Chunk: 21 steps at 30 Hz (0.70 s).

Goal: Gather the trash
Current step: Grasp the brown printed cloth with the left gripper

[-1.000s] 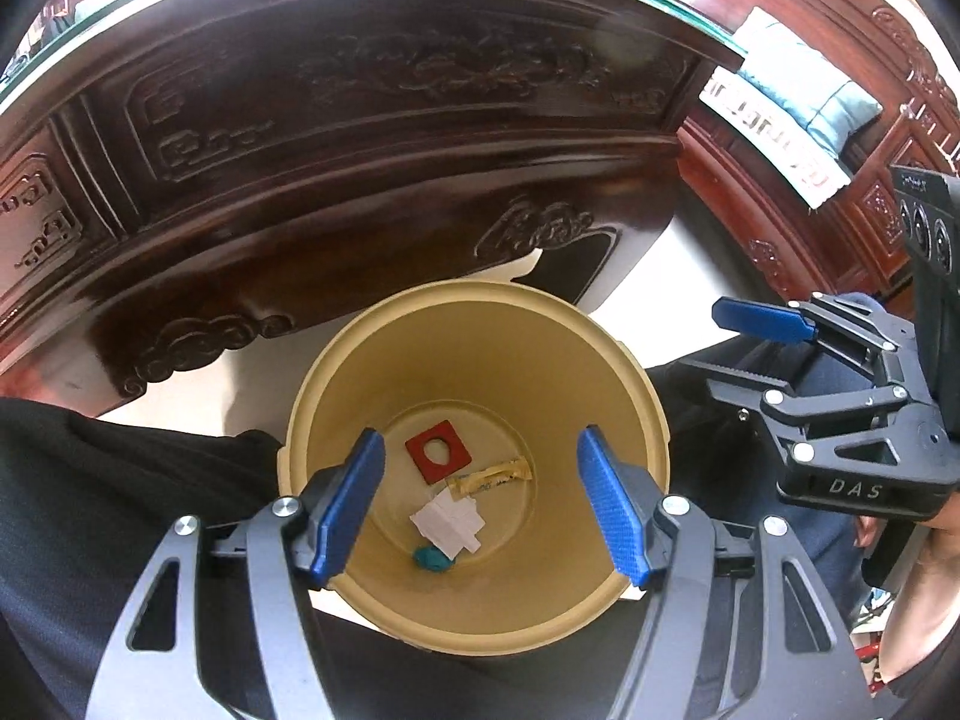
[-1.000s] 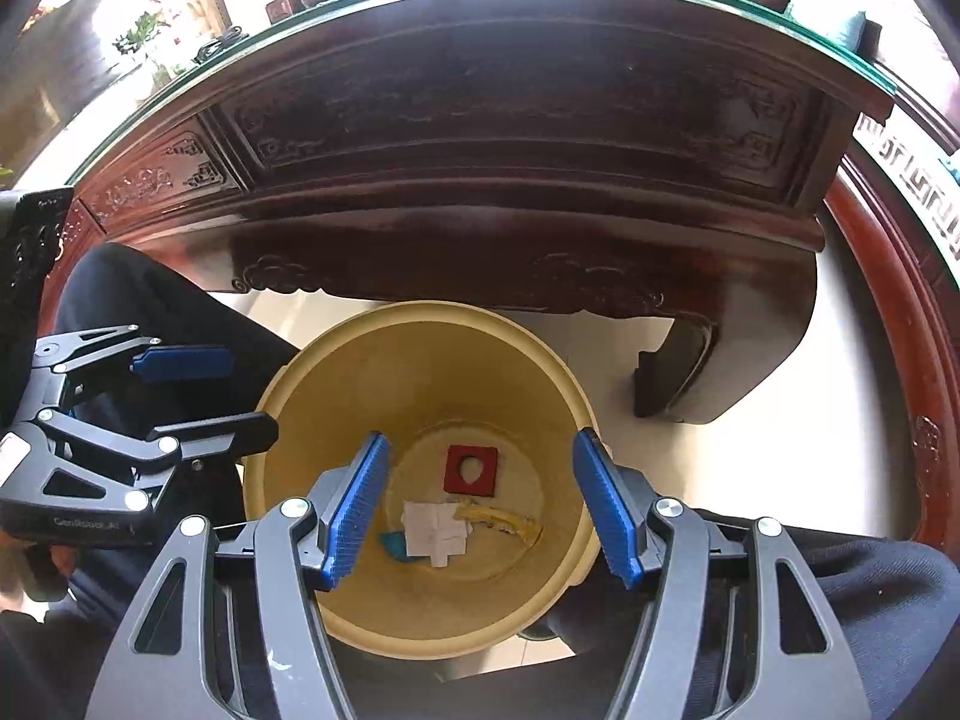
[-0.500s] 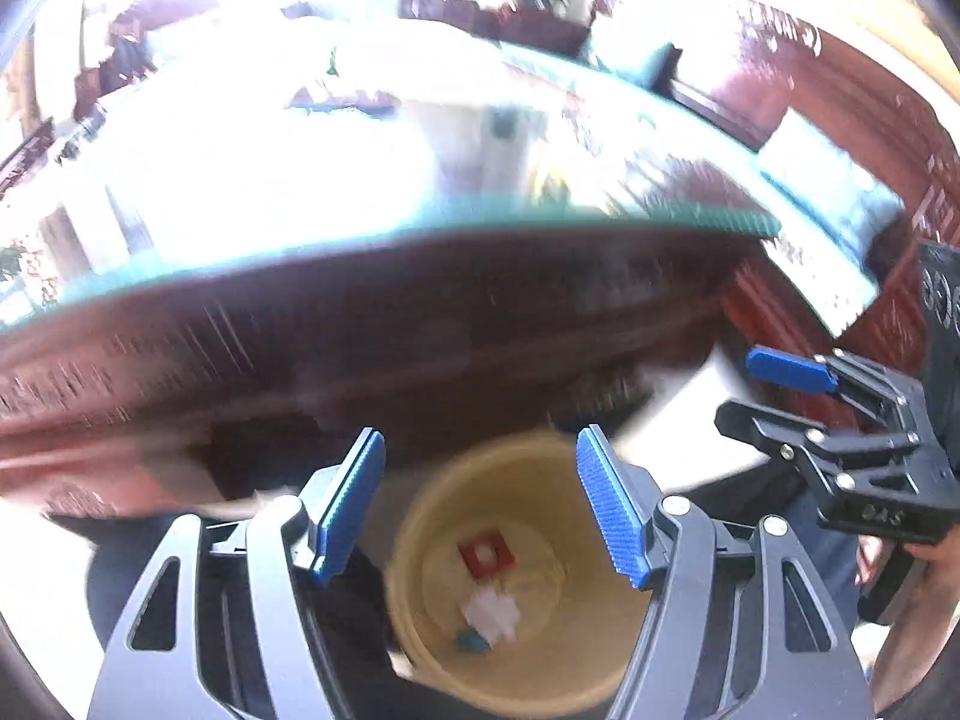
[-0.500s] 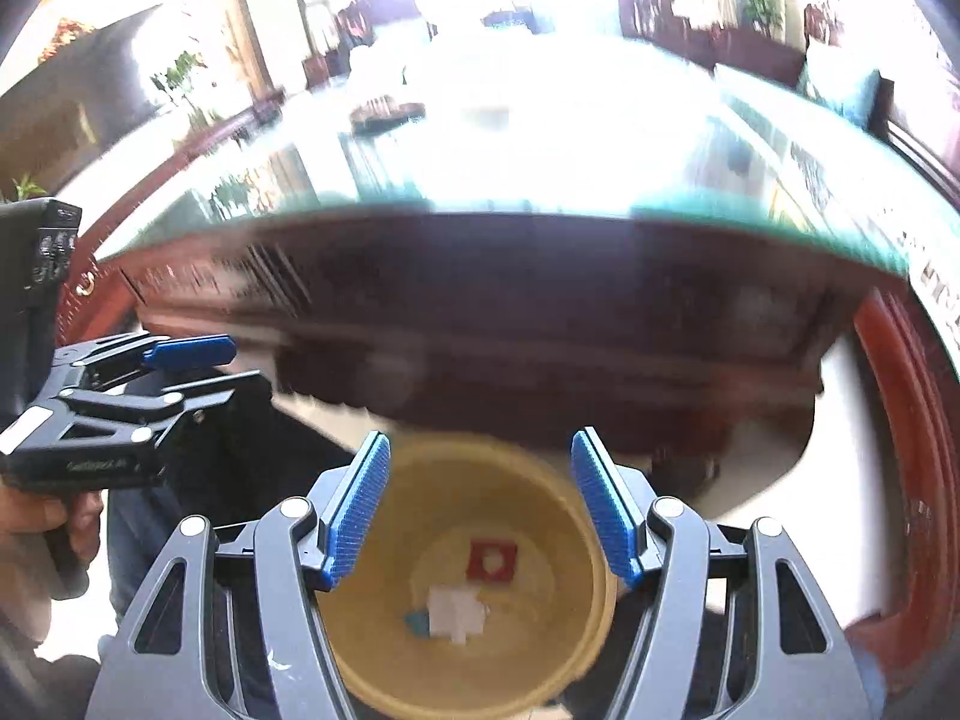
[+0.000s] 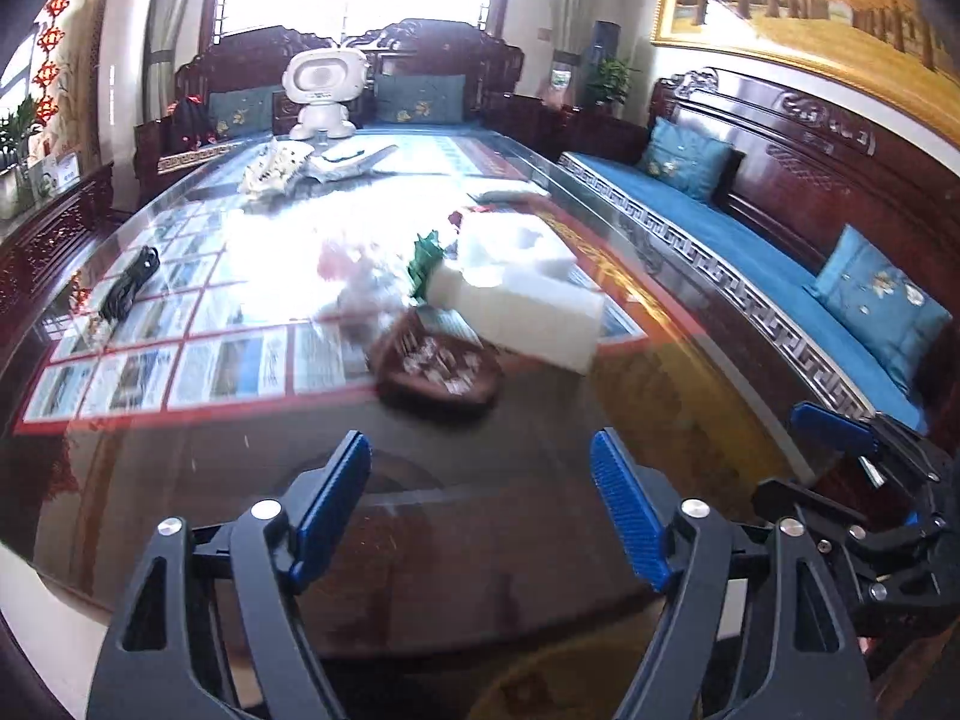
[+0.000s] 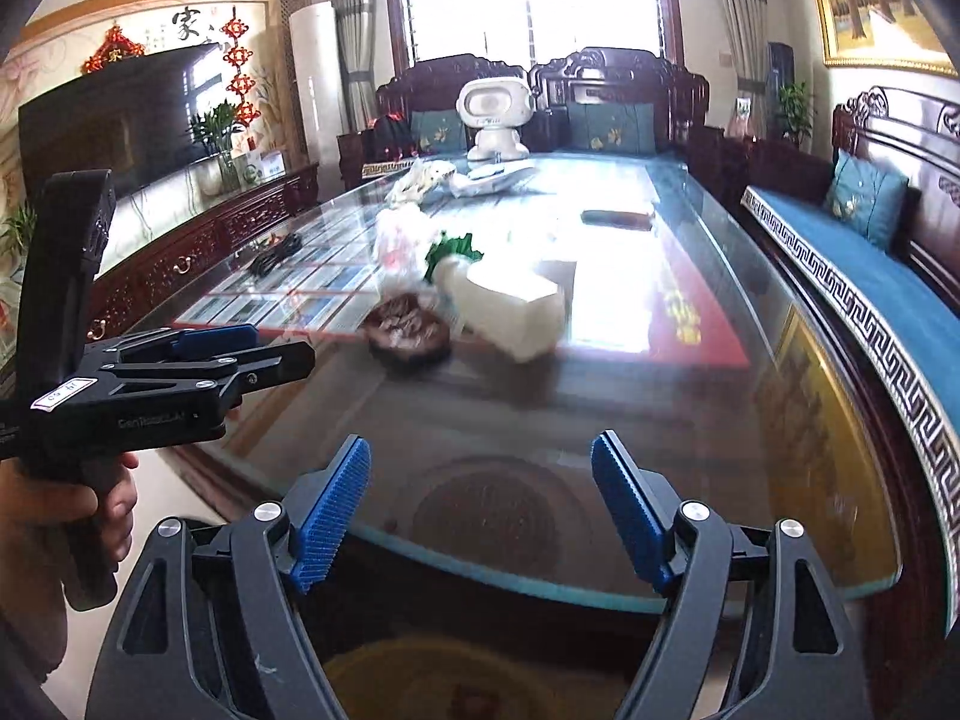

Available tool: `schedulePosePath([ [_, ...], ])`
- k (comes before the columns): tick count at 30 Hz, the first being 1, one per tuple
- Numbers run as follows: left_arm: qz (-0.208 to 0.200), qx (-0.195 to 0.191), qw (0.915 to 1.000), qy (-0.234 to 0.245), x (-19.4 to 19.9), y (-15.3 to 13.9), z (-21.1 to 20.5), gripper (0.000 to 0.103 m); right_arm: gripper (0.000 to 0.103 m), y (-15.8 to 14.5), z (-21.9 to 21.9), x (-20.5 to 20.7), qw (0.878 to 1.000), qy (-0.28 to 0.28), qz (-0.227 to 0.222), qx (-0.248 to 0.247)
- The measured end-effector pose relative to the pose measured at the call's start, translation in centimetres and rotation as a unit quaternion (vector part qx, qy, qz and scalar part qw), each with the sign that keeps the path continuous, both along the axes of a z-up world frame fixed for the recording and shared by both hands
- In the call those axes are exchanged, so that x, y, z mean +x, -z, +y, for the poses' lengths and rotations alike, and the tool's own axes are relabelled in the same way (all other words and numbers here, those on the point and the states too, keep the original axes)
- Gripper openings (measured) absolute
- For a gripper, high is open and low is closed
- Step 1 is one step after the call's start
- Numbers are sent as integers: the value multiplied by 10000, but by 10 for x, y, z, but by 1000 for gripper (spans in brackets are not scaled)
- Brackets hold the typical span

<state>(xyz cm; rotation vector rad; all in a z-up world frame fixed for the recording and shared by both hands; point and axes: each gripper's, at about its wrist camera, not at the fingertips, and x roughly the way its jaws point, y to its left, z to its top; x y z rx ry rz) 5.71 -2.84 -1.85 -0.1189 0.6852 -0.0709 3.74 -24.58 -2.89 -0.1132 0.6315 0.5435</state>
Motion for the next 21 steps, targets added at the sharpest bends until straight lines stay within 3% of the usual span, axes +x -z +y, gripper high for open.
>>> schedulePosePath([
  [12,344,9,9982,-498,80,32,17,80,80,12,-3,58,9994,-60,288,161],
  [21,572,243,9966,-540,122,50,17,80,80,20,-7,87,9985,-127,415,339],
])
